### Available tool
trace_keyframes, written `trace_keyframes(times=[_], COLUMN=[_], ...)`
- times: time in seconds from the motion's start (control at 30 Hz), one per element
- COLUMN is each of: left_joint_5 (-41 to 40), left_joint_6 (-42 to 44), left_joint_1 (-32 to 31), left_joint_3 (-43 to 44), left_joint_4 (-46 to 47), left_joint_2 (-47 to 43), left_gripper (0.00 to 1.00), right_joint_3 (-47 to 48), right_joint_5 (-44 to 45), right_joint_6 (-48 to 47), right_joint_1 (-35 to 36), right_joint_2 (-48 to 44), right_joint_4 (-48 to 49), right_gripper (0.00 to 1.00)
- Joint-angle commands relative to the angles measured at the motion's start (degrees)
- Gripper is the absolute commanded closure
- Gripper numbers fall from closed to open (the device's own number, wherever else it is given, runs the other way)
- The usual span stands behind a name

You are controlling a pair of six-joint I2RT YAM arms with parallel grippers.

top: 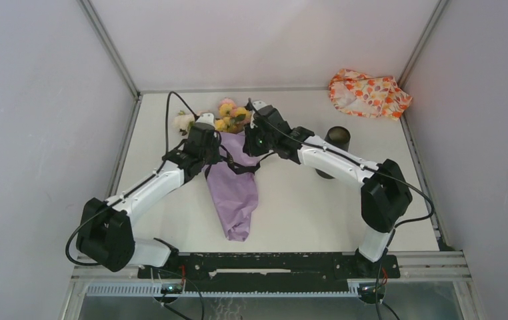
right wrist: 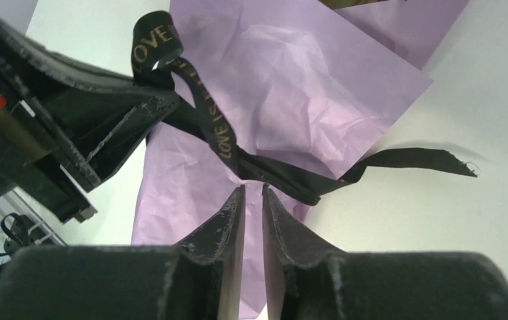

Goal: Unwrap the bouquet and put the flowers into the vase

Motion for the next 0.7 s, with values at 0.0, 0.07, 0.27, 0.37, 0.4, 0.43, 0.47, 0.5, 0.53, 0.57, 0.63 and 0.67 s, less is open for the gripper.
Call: trace_keyframes(times=[0.0,0.07,0.27,0.37,0.4,0.43,0.47,0.5,0.53,0.57,0.63,0.67], left_joint_5=[-0.8,-0.4,0.4,0.2,0.1,0.1,0.1,0.1,0.1,0.1,0.2,0.3], left_joint_6=[-0.9,-1.1,-1.1,-1.1,-1.2,-1.2,-1.2,-1.2,-1.2,-1.2,-1.1,-1.2], left_joint_1=[0.6,0.7,0.7,0.7,0.7,0.7,0.7,0.7,0.7,0.7,0.7,0.8], left_joint_3=[3.2,4.0,5.1,4.8,4.6,4.4,4.3,4.1,4.1,4.0,3.9,4.0], left_joint_4=[-1.1,-1.5,-2.2,-2.5,-2.6,-2.5,-2.5,-2.6,-2.5,-2.5,-2.5,-2.5], left_joint_2=[-1.6,-1.7,-2.7,-3.3,-3.5,-3.6,-3.8,-3.8,-3.9,-3.9,-3.8,-3.8], left_gripper=[1.00,1.00,1.00,1.00,1.00,1.00,1.00,1.00,1.00,1.00,1.00,1.00], right_joint_3=[-1.1,-1.2,-0.1,1.2,1.3,1.4,1.6,1.8,2.0,2.2,2.5,2.7], right_joint_5=[1.6,2.5,3.0,3.4,3.6,3.7,3.7,3.7,3.7,3.7,3.5,3.3], right_joint_6=[-2.4,-3.8,-4.1,-4.5,-4.7,-4.9,-5.0,-5.2,-5.4,-5.6,-5.6,-5.7], right_joint_1=[2.8,4.5,5.4,5.3,5.1,5.0,4.8,4.5,4.2,3.9,3.4,3.3], right_joint_2=[-4.2,-4.0,1.3,4.3,5.2,5.9,6.8,7.5,8.2,8.8,9.9,10.3], right_joint_4=[1.6,1.6,2.1,1.9,2.0,2.3,2.4,2.5,2.6,2.6,2.9,2.9], right_gripper=[0.76,0.75,0.73,0.72,0.72,0.72,0.72,0.72,0.72,0.72,0.72,0.73])
